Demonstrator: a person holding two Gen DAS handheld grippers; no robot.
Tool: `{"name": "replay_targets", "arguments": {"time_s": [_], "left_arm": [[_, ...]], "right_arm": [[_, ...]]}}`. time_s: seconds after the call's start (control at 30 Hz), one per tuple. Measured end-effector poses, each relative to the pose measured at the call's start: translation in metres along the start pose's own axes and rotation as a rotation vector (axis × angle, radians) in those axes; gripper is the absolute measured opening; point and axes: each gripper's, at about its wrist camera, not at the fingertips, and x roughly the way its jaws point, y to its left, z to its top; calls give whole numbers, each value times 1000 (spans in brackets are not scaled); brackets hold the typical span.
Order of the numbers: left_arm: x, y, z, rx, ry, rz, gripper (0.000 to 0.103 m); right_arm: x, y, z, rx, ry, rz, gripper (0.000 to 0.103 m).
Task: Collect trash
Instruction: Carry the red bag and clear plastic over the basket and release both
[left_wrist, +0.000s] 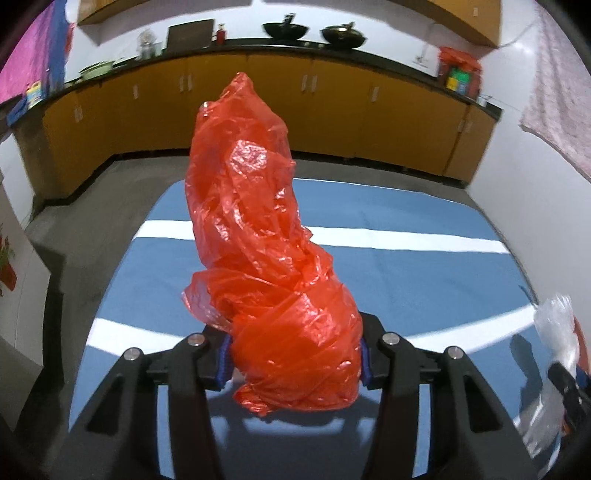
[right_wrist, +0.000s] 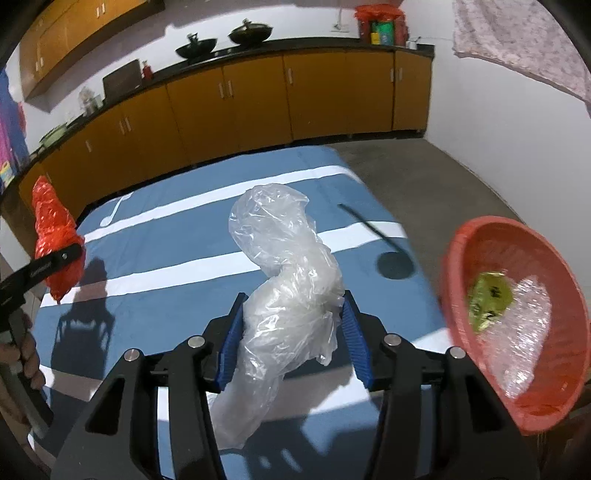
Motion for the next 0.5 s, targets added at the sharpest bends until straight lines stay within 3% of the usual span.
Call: {"name": "replay_targets", "arguments": {"time_s": [0.5], "left_arm": [[-70,-54,-27,142,-45,-147,49]], "right_arm": [[-72,-50,-10,66,-96,-70,51]]}}
